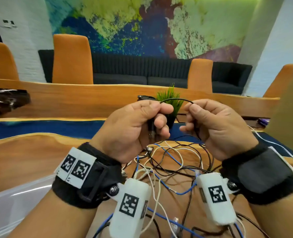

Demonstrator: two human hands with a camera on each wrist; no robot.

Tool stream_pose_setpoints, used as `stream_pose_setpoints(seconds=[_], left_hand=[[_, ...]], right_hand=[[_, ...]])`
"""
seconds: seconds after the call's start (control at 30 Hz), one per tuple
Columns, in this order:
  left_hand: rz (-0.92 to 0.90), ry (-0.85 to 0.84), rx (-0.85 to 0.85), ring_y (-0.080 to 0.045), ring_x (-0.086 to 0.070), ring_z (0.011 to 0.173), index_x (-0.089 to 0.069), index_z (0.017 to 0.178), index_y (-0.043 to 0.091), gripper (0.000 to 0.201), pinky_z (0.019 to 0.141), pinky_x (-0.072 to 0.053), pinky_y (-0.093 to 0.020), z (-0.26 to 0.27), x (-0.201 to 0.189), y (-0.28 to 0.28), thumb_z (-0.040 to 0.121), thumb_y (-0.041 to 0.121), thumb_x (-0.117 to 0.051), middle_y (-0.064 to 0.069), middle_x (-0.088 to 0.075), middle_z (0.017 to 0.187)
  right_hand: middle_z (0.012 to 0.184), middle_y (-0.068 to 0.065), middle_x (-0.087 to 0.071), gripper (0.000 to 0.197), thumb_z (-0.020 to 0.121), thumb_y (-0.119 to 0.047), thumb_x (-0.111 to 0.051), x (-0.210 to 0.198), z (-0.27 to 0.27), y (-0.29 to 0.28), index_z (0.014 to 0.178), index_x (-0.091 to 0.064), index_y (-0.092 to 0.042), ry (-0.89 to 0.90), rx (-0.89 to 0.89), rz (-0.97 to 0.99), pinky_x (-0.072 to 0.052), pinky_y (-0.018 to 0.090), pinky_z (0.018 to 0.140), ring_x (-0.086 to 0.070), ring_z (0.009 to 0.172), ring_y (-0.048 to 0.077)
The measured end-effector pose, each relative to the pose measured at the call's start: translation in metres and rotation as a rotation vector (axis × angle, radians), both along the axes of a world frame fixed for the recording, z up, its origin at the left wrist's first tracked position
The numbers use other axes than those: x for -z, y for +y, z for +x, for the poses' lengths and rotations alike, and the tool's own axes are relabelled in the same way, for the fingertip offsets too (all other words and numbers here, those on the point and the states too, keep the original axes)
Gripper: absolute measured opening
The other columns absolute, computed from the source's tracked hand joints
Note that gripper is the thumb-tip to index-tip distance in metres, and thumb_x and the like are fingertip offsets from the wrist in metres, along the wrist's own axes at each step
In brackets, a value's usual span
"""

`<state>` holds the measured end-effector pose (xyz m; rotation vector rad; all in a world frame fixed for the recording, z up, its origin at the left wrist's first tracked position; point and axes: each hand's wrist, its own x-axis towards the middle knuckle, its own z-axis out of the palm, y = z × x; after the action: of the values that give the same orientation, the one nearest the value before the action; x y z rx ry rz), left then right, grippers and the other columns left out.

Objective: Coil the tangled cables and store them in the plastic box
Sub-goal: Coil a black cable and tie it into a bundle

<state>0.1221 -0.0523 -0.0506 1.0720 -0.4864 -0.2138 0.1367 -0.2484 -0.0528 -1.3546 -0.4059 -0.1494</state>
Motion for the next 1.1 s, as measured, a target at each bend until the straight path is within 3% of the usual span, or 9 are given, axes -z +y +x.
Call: stream_pose_setpoints(seconds=[0.13,0.27,0.4,0.5,0.6,0.8,0.93,1.03,1.1], left_hand=[[-0.066,0.044,0.035,-0.014,-0.059,0.062,-0.072,0.084,0.012,0.030,0.066,-0.055,-0.030,0.003,0.000,0.001,0.093,0.025,-0.046,0.001,-0.055,0.065],[-0.095,-0.009,-0.020,-0.017,-0.070,0.075,-0.075,0.085,0.016,0.027,0.065,-0.056,-0.027,0.004,0.003,-0.004,0.089,0.022,-0.049,-0.001,-0.070,0.079],[0.200,-0.335,-0.242,-0.022,-0.073,0.096,-0.071,0.101,0.006,0.020,0.082,-0.058,-0.030,0.009,0.013,-0.005,0.094,0.014,-0.054,-0.009,-0.076,0.106],[0.560,-0.638,-0.332,-0.009,-0.069,0.105,-0.071,0.108,0.006,0.020,0.091,-0.053,-0.025,0.006,0.015,-0.005,0.097,0.011,-0.055,0.000,-0.075,0.109],[0.639,-0.670,-0.293,-0.006,-0.067,0.094,-0.073,0.104,0.012,0.020,0.083,-0.051,-0.022,0.002,0.013,-0.006,0.097,0.016,-0.055,0.004,-0.074,0.097],[0.292,-0.306,0.126,-0.011,-0.063,0.083,-0.075,0.089,0.020,0.026,0.073,-0.049,-0.029,-0.010,0.010,-0.008,0.093,0.018,-0.050,-0.010,-0.073,0.115],[0.033,-0.292,0.023,-0.016,-0.070,0.102,-0.071,0.086,0.017,0.029,0.077,-0.055,-0.028,-0.005,0.004,-0.006,0.097,0.015,-0.044,-0.013,-0.069,0.124],[0.553,-0.697,-0.353,-0.008,-0.060,0.122,-0.068,0.096,0.016,0.022,0.100,-0.050,-0.033,0.005,0.009,0.001,0.099,0.014,-0.045,0.002,-0.068,0.128],[0.723,-0.763,-0.366,0.004,-0.061,0.111,-0.066,0.098,0.014,0.020,0.091,-0.051,-0.022,0.005,0.012,0.000,0.100,0.015,-0.046,0.017,-0.069,0.114]], right_hand=[[0.064,-0.002,-0.056,0.014,0.090,-0.018,-0.061,0.014,0.000,0.002,0.090,-0.075,-0.017,-0.038,0.100,-0.096,-0.037,0.021,0.042,-0.043,0.049,0.010],[0.074,-0.017,-0.068,0.017,0.093,-0.019,-0.063,0.013,-0.007,0.003,0.092,-0.075,-0.031,-0.436,0.266,-0.772,-0.046,0.013,0.064,-0.062,0.073,-0.001],[0.071,-0.010,-0.064,0.018,0.090,-0.034,-0.057,0.001,-0.023,0.000,0.080,-0.069,-0.026,-0.603,0.235,-1.126,-0.047,0.028,0.062,-0.060,0.072,0.007],[0.068,-0.011,-0.065,0.014,0.084,-0.032,-0.063,-0.015,-0.038,-0.005,0.074,-0.072,-0.026,-0.654,0.275,-1.039,-0.044,0.016,0.060,-0.062,0.071,0.006],[0.069,-0.006,-0.068,0.010,0.081,-0.027,-0.071,-0.022,-0.044,-0.009,0.075,-0.074,-0.019,-0.732,0.340,-0.846,-0.047,0.029,0.057,-0.063,0.066,0.011],[0.078,-0.002,-0.069,0.012,0.091,-0.018,-0.065,-0.008,-0.019,-0.014,0.083,-0.072,-0.013,-0.663,0.486,-0.584,-0.048,0.025,0.064,-0.062,0.073,0.006],[0.081,-0.006,-0.071,0.019,0.092,-0.029,-0.059,0.005,-0.020,0.000,0.093,-0.075,-0.019,-0.594,0.312,-0.865,-0.051,0.036,0.069,-0.064,0.079,0.011],[0.071,-0.009,-0.063,0.018,0.089,-0.031,-0.058,-0.009,-0.036,0.001,0.081,-0.071,-0.022,-0.712,0.299,-1.057,-0.047,0.033,0.063,-0.058,0.070,0.008],[0.070,-0.010,-0.063,0.016,0.087,-0.029,-0.062,-0.019,-0.044,-0.003,0.077,-0.072,-0.020,-0.774,0.336,-0.993,-0.046,0.028,0.061,-0.059,0.069,0.008]])
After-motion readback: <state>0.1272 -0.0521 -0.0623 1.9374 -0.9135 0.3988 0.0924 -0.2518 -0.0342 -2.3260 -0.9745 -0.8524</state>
